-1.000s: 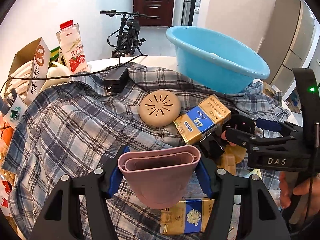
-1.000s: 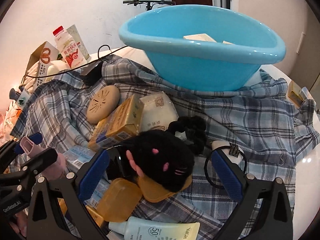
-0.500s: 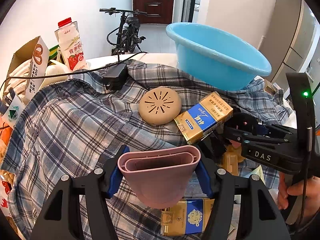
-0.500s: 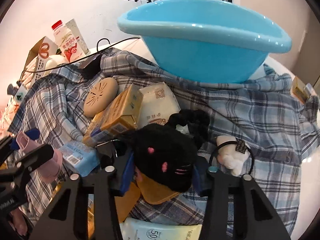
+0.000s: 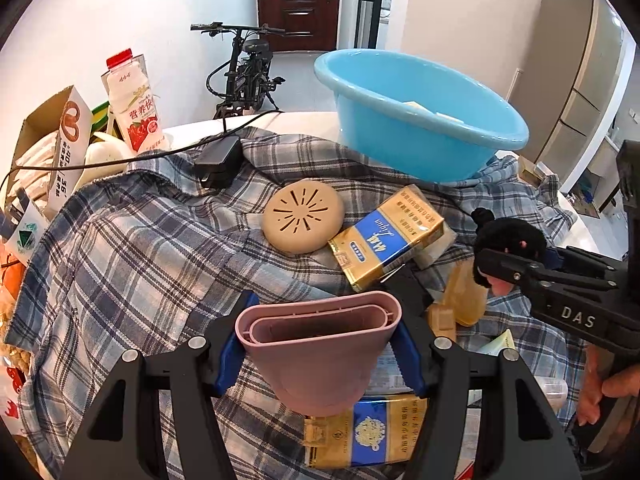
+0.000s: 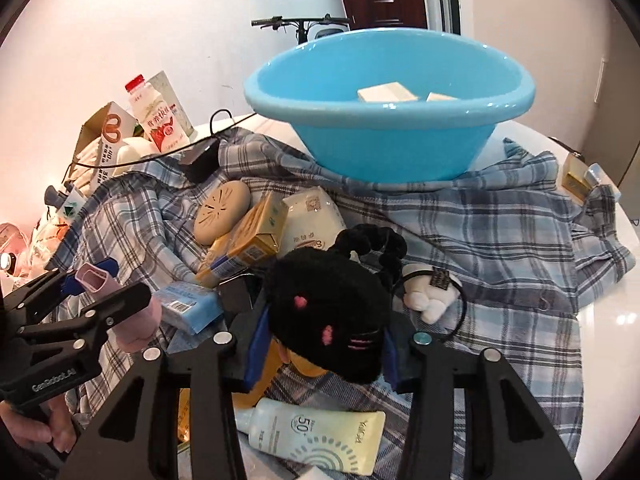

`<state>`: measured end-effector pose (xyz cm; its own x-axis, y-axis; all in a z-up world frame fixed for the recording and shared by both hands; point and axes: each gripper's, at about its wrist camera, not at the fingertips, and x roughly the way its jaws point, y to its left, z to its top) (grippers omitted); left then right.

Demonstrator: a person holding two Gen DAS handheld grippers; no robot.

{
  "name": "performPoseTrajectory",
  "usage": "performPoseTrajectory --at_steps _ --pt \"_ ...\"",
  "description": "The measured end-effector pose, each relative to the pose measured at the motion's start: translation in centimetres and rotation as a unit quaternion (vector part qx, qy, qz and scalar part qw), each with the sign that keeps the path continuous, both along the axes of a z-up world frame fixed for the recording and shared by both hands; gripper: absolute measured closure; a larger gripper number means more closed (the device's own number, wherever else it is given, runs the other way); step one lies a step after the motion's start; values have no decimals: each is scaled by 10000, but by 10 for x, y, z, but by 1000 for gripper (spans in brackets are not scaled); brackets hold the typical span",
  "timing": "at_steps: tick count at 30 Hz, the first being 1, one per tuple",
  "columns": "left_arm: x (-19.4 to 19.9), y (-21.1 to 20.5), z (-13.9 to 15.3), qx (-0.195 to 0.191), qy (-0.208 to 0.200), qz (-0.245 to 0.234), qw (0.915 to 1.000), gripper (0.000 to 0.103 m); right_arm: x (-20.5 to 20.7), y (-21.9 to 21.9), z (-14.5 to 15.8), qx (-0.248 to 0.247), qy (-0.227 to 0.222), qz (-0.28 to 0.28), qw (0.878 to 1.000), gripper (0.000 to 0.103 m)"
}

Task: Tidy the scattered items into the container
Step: 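Carry the pink holder and black hair tie toward the basin with both grippers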

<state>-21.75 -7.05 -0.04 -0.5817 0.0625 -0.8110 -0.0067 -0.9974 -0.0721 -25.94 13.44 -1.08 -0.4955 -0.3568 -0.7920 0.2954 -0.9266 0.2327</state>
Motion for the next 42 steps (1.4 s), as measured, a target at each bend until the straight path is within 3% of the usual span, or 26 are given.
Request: performPoseTrajectory --at_steps 42 --pt "14 52 24 -103 110 -302 9994 38 43 47 37 -171 507 -128 9985 58"
